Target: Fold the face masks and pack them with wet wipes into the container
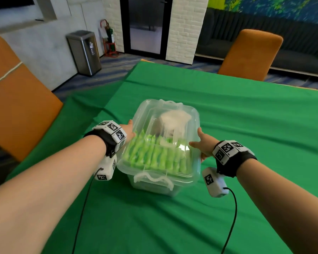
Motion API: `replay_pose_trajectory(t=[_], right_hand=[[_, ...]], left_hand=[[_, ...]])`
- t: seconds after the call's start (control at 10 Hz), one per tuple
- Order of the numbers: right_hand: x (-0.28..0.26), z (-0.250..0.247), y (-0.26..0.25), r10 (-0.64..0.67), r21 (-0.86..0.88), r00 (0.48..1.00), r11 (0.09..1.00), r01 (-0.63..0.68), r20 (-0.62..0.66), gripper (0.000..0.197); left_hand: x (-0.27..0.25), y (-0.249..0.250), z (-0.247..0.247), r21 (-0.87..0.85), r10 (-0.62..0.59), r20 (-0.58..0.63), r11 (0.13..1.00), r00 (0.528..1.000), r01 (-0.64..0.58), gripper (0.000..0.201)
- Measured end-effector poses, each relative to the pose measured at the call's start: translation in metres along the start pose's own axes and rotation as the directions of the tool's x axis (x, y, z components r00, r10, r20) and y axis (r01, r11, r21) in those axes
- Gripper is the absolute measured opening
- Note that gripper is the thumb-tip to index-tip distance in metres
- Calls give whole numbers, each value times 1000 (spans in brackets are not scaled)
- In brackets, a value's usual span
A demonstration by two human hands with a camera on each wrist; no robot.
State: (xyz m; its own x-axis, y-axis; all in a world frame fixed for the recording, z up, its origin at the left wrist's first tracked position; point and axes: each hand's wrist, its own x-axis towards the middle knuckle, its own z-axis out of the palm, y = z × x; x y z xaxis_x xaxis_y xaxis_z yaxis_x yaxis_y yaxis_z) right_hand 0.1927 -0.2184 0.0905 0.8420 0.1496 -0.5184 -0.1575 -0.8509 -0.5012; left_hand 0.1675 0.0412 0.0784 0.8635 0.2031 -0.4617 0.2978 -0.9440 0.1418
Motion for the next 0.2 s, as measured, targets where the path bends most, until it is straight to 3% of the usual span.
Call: replay_pose_trajectory(t=[0.1,0.2], right_hand=[[-12,-12,-9,-31,-230,999,973,22,-36,81],[-44,-48,-26,-223,-318,949,937,145,-223,77]], left_hand=[[-8,-4,-7,-56,58,-41,997,997,-60,58],[-24,-27,8,-174,77,-88,980,993,-92,47]])
